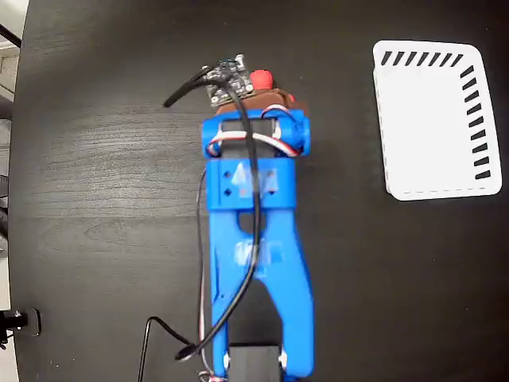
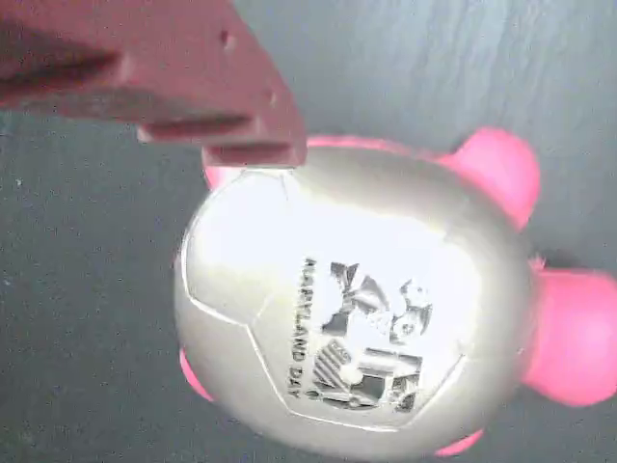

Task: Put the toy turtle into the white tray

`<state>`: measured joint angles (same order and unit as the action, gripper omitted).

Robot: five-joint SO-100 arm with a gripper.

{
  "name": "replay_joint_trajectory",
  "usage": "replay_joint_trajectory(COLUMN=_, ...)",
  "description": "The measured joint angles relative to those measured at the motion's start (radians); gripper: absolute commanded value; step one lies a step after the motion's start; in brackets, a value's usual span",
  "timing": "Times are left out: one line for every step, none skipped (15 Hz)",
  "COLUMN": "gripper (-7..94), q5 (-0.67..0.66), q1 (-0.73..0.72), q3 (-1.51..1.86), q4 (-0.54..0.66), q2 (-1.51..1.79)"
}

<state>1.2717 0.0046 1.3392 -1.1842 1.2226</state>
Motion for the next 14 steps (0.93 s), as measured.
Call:
replay_joint_trajectory(gripper=53, q5=0.020, q1=-0.005, q3=-0.011, q4=0.002, q2=-0.021)
replay_joint_trajectory(gripper=53, q5=0.029, q1=-0.011, q3=-0.015, q4=0.005, q2=-0.035)
replay_joint_trajectory(gripper=53, q5=0.032, q1=-0.011, q3=-0.018, q4=0.014, q2=-0.054)
replay_joint_trajectory(gripper=53, q5=0.032, q1=-0.006, q3=-0.023, q4=0.021, q2=-0.075)
replay_joint_trajectory(gripper=53, q5=0.037, q1=-0.006, q3=-0.034, q4=0.023, q2=-0.103)
replay_joint_trajectory(gripper=53, q5=0.048, q1=-0.012, q3=-0.037, q4=0.023, q2=-0.126)
replay_joint_trajectory(gripper=53, q5=0.051, q1=-0.015, q3=-0.052, q4=0.023, q2=-0.144)
replay_joint_trajectory(gripper=53, q5=0.051, q1=-0.014, q3=-0.067, q4=0.023, q2=-0.163)
replay_joint_trajectory(gripper=52, q5=0.057, q1=-0.012, q3=-0.074, q4=0.029, q2=-0.178)
replay_joint_trajectory(gripper=52, q5=0.066, q1=-0.012, q3=-0.077, q4=0.038, q2=-0.196)
replay_joint_trajectory(gripper=52, q5=0.069, q1=-0.014, q3=-0.083, q4=0.049, q2=-0.215)
replay_joint_trajectory(gripper=52, q5=0.069, q1=-0.014, q3=-0.094, q4=0.057, q2=-0.232)
replay_joint_trajectory(gripper=52, q5=0.069, q1=-0.014, q3=-0.101, q4=0.058, q2=-0.249)
replay_joint_trajectory(gripper=40, q5=0.069, q1=-0.015, q3=-0.114, q4=0.058, q2=-0.265)
